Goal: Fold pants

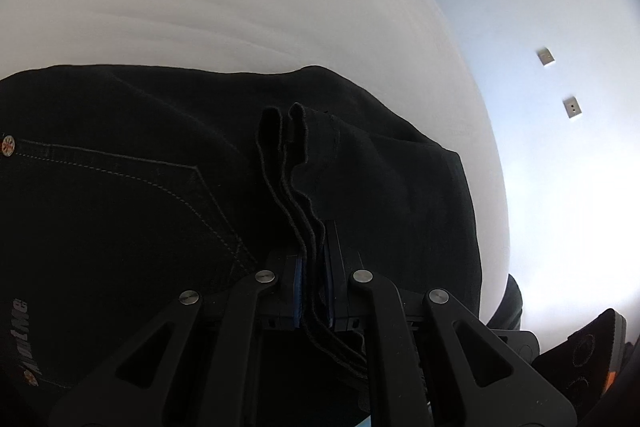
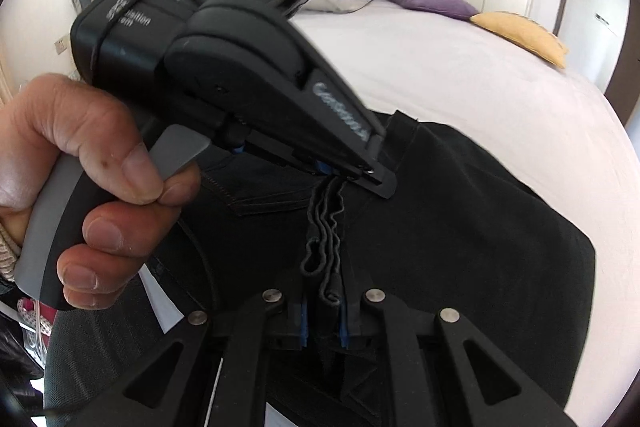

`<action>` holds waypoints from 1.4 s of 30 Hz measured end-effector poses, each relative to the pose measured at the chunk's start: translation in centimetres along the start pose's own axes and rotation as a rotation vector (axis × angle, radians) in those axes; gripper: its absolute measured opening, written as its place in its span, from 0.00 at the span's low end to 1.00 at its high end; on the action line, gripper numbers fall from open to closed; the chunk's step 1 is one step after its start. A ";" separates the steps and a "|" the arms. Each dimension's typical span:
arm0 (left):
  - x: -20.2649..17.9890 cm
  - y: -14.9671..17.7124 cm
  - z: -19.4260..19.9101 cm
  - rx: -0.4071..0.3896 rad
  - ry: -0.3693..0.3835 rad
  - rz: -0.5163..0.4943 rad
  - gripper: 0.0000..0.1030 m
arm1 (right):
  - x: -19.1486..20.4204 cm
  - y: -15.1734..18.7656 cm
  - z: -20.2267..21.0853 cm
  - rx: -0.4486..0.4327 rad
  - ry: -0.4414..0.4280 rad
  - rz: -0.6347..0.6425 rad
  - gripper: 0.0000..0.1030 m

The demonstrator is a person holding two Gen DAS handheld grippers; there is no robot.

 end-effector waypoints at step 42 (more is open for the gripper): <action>2.4 8.1 3.0 -0.071 0.008 0.075 0.13 | -19.9 9.3 4.3 0.047 -0.575 -0.956 0.17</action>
Point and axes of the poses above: each gripper's, at about its wrist camera, not at the fingertips, and z roughly against the way its jaws point, x to its left, y to its underside, the point moved 10 cm from there along -z, roughly the way its jaws point, and after that the axes turned 9 degrees about -x, right-handed, at the moved point
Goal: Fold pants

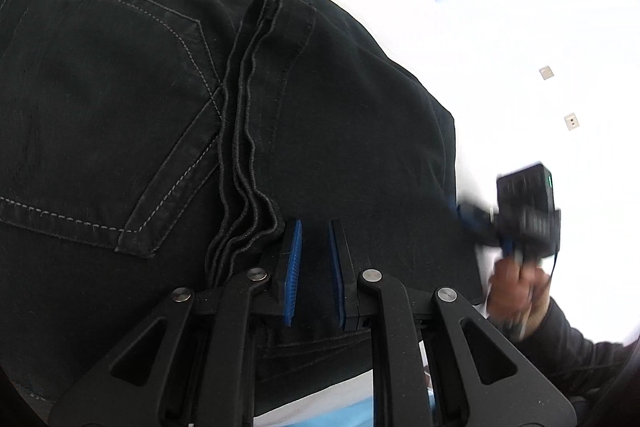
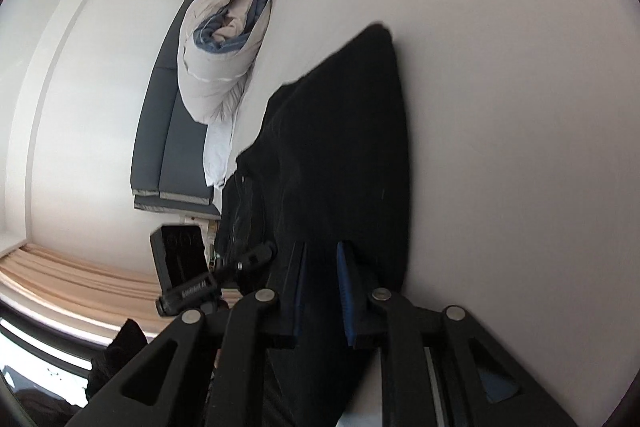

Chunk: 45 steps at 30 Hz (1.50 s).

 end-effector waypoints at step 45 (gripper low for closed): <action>24.9 -1.0 22.1 -0.671 0.099 0.737 0.35 | 7.2 0.1 -2.2 -0.014 -0.091 -0.055 0.51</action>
Point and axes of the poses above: each gripper's, at about its wrist camera, not at the fingertips, and z roughly against the way its jaws point, x to its left, y to its underside, the point moved 10 cm from there along -z, roughly the way its jaws point, and after that the axes turned 9 degrees about -x, right-handed, at the moved point
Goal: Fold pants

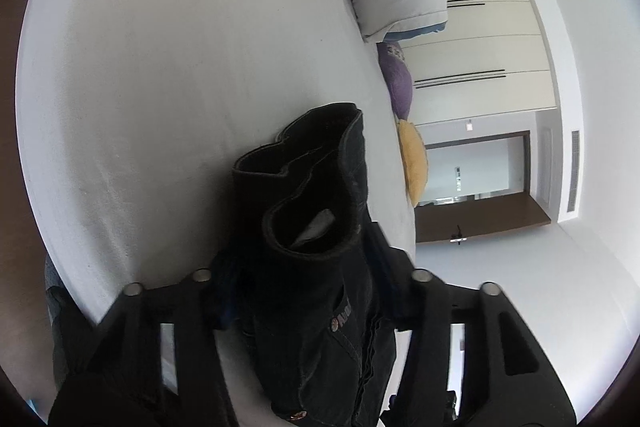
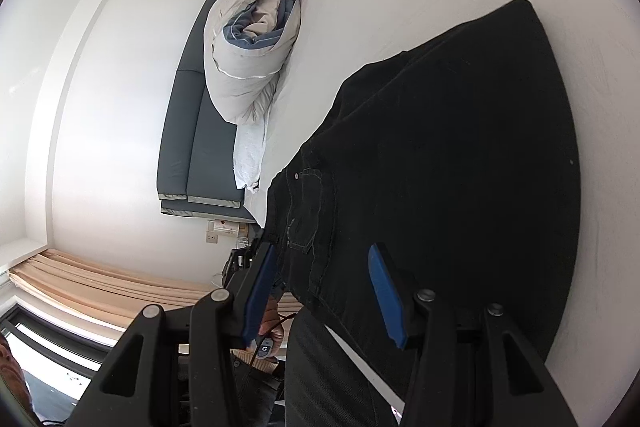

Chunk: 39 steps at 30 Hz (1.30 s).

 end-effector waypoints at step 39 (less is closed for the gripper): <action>-19.5 38.4 -7.5 0.283 -0.100 -1.579 0.14 | -4.8 -3.6 4.0 -0.034 0.100 -0.076 0.84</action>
Point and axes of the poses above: each gripper's, at about its wrist camera, not at the fingertips, and z roughly against the way its jaws point, x to its left, y to its underside, the point moved 10 cm from there along -z, roughly the way its jaws point, and after that the axes turned 9 degrees about -x, right-handed, at the moved point
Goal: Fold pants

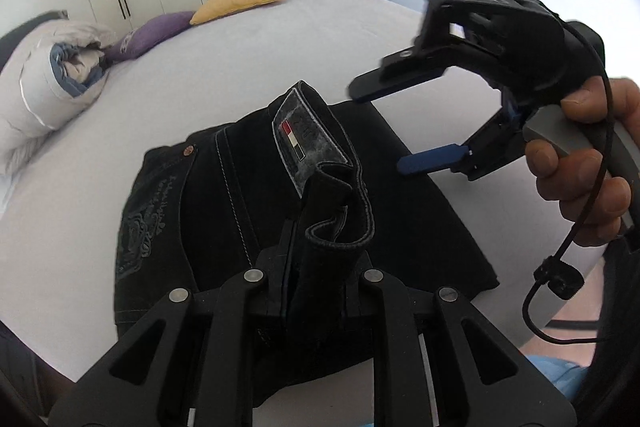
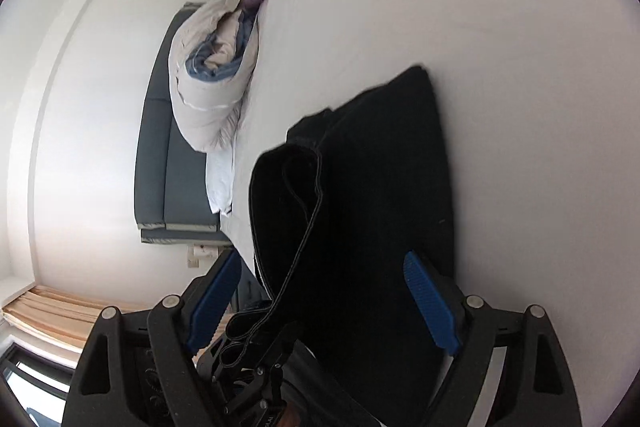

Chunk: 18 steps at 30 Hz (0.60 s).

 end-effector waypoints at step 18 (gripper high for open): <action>-3.7 0.0 -2.0 -0.024 -0.054 -0.321 0.14 | 0.7 0.0 -0.9 0.013 0.100 0.151 0.21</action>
Point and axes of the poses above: each gripper's, at about its wrist camera, not at the fingertips, and z roughly against the way its jaws point, x to its left, y to its underside, the point moved 10 cm from there along -z, roughly the way its jaws point, and after that the axes turned 9 degrees about -x, right-handed, at the moved point
